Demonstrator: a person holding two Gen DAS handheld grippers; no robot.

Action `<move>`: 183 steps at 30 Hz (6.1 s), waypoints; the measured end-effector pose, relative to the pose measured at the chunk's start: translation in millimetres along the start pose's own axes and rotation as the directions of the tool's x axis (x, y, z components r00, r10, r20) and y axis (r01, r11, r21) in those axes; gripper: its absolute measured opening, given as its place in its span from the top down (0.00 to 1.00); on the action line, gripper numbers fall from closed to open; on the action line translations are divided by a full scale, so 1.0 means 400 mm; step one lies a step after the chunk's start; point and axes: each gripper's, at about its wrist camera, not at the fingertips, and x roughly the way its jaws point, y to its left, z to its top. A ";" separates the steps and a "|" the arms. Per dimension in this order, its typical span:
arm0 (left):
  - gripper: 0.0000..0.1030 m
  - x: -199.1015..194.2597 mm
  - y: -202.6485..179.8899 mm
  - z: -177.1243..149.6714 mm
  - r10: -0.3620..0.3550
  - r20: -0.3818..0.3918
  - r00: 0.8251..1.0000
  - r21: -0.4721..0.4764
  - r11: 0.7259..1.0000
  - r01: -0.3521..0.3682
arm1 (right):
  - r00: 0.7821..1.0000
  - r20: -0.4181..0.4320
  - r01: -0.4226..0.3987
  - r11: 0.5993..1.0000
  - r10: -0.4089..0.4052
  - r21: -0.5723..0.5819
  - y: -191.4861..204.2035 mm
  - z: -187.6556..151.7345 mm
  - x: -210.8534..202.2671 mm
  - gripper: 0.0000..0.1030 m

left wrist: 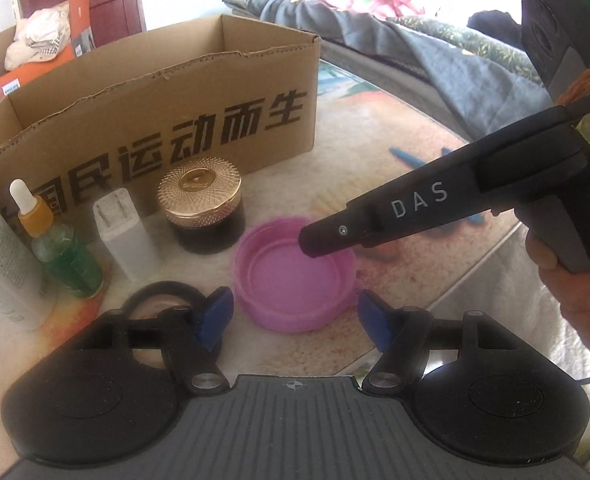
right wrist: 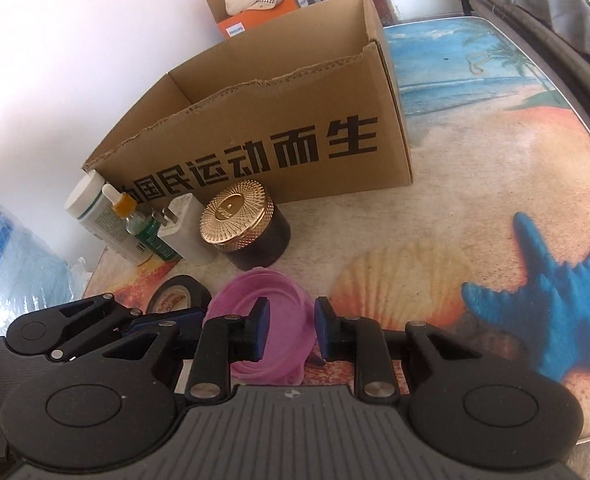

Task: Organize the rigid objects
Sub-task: 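Move the right gripper back to the pink lid and grasp its rim, then carry the pink lid into the box and open the right gripper, then move the right gripper back and grasp the black tape roll, then carry the black tape roll into the box and open the right gripper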

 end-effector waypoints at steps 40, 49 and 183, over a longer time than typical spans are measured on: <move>0.29 0.077 -0.040 0.029 -0.018 0.044 0.999 0.043 0.999 0.016 | 0.997 0.024 0.075 0.996 -0.074 -0.038 -0.031 0.003 -0.014 0.88; 0.29 -0.026 -0.034 0.061 0.029 0.171 0.985 0.023 0.999 -0.033 | 0.990 0.123 0.085 0.989 -0.071 -0.118 0.045 0.039 -0.104 0.88; 0.31 0.027 0.053 -0.017 0.081 0.020 0.997 0.019 0.997 -0.081 | 0.999 -0.038 -0.002 0.984 -0.005 -0.176 0.083 -0.004 0.065 0.80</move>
